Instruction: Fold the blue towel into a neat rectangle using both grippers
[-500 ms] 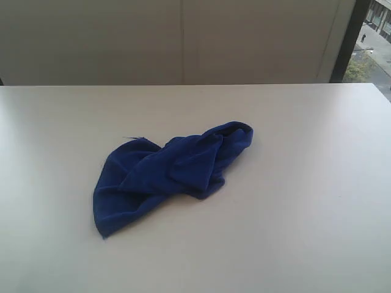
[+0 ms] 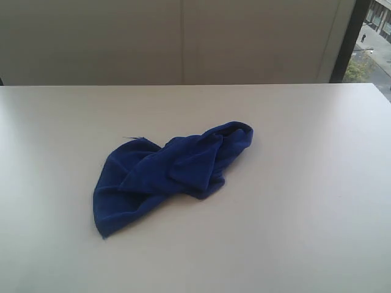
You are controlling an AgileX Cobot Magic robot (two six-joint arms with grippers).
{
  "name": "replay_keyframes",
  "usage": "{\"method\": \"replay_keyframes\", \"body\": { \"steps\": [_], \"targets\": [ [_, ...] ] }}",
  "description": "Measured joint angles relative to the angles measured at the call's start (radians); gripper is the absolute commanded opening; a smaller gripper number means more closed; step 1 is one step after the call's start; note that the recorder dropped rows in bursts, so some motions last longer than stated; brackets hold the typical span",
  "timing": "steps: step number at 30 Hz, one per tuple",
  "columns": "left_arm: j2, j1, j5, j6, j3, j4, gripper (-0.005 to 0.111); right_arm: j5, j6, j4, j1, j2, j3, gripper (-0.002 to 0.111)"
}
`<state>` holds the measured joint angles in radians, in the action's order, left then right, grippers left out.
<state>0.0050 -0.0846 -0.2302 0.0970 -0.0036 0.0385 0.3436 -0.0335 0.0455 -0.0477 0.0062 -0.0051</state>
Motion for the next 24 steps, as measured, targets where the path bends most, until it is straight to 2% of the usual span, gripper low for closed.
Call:
{"method": "replay_keyframes", "body": {
  "steps": [4, 14, 18, 24],
  "targets": [
    [0.0, 0.0, 0.006, 0.0, 0.0, 0.0, 0.0, -0.037, 0.0, 0.0, 0.0, 0.0, 0.0, 0.0],
    [0.0, 0.0, 0.097, 0.0, 0.0, 0.0, 0.0, -0.304, 0.0, 0.0, 0.0, 0.0, 0.0, 0.0],
    [0.0, 0.0, 0.171, 0.002, 0.0, 0.0, 0.0, -0.352, 0.0, 0.0, 0.0, 0.0, 0.0, 0.0],
    [0.0, 0.0, 0.358, 0.018, 0.0, 0.0, 0.0, -0.455, 0.0, 0.0, 0.0, 0.0, 0.0, 0.0]
  ]
}}
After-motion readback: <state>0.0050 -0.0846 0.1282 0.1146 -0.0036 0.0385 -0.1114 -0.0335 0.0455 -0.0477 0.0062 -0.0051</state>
